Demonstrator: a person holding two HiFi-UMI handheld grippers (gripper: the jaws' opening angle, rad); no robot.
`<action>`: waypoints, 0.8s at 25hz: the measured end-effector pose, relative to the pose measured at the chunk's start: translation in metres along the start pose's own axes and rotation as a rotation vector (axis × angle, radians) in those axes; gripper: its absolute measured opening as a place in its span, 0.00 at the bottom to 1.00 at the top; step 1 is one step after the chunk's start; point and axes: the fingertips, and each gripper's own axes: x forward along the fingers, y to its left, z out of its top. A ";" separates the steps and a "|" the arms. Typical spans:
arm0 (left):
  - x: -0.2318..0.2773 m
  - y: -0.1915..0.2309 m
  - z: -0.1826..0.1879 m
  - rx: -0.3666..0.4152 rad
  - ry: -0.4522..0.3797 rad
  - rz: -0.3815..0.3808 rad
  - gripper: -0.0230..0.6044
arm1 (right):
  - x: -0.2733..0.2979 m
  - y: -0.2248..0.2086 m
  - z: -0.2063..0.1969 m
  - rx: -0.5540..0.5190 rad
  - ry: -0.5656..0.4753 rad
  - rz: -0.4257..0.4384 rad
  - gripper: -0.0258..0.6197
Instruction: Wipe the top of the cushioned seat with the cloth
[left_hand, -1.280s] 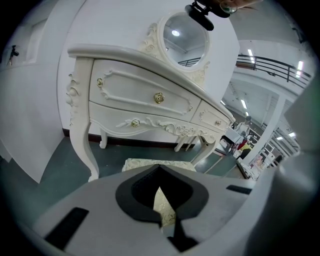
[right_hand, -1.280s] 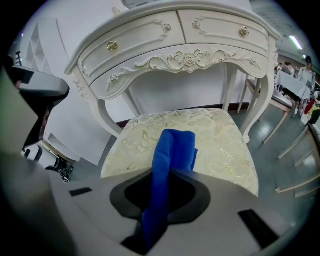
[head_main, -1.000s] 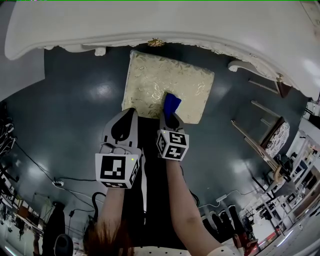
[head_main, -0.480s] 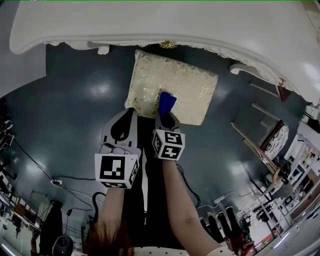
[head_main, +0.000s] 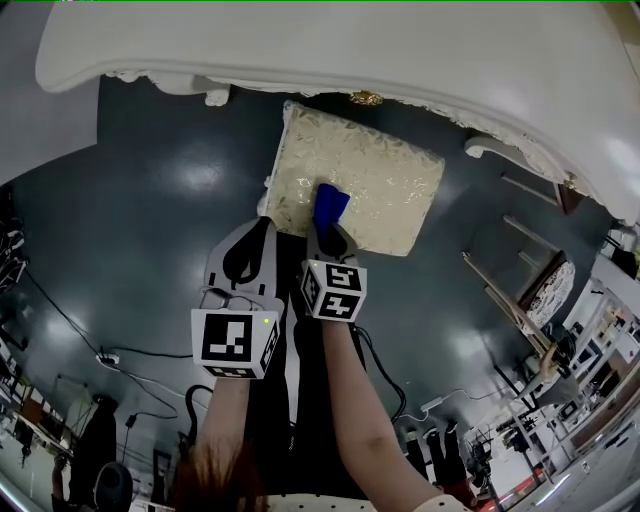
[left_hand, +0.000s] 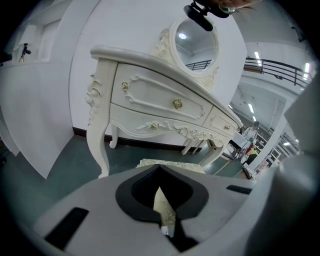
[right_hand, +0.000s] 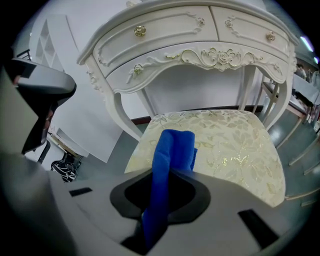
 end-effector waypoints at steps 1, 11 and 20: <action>-0.001 0.002 0.001 -0.003 -0.004 0.005 0.03 | 0.000 0.002 0.000 -0.005 0.002 0.004 0.13; -0.008 0.020 0.000 -0.043 -0.021 0.053 0.03 | 0.009 0.026 0.004 -0.007 0.004 0.046 0.13; -0.014 0.032 -0.003 -0.068 -0.027 0.079 0.03 | 0.017 0.056 0.007 -0.038 0.004 0.101 0.13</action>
